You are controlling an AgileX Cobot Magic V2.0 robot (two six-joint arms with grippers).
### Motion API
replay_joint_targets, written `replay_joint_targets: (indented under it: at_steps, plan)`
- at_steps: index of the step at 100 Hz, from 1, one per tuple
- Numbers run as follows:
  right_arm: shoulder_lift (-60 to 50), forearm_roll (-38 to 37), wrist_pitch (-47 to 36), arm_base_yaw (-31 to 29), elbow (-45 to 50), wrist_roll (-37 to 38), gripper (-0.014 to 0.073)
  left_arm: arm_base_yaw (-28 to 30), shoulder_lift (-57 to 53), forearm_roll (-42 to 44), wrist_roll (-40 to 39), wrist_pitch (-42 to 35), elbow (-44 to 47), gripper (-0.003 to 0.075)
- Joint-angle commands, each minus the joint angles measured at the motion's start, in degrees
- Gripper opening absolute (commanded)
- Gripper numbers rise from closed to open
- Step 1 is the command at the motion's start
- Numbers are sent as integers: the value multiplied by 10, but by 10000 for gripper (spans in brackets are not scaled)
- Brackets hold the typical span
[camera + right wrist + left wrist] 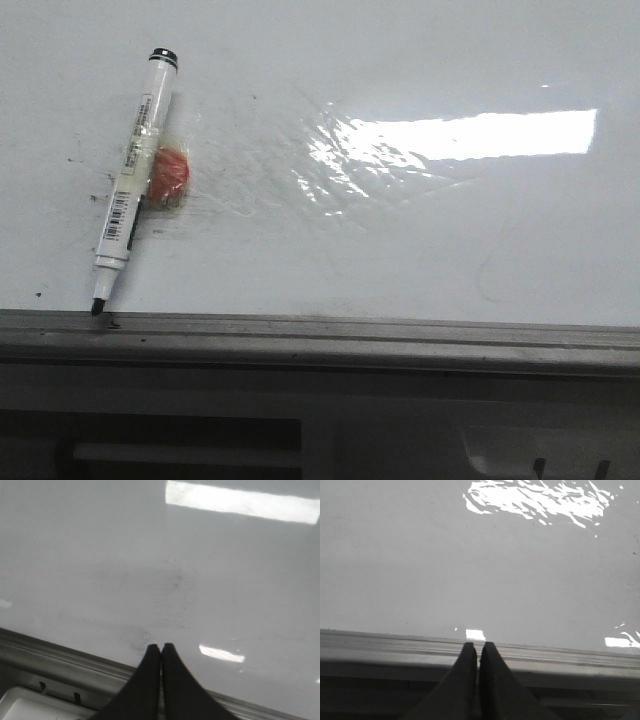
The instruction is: Write number 8 on whiteboard
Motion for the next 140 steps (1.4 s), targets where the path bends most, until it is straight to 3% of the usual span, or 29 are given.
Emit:
replay_joint_targets:
  at_steps: [1, 63, 76, 85, 98, 109, 124, 140]
  plan:
    - [-12, -12, -12, -3, 8, 0, -52, 2, -18, -10, -5, -26, 19, -20]
    - [-12, -14, -14, -3, 8, 0, -52, 2, -18, -10, -5, -26, 19, -20]
    - [-12, -73, -75, -3, 8, 0, -52, 2, -18, -8, -4, -36, 19, -20]
    - [-12, -72, -187, -3, 8, 0, -52, 2, -18, -79, -4, -56, 19, -20]
    - [-12, -72, -316, -3, 8, 0, -52, 2, -18, -269, -4, -76, 19, -20]
    - [-12, -70, -375, -3, 8, 1, -52, 2, -18, -306, -4, -96, 19, -20]
    - [-12, -38, -390, -3, 8, 13, -52, 2, -18, -424, -4, -109, 19, -20]
    - [-12, 153, -310, -3, -16, 43, -52, 2, -18, -430, -4, -121, 12, -20]
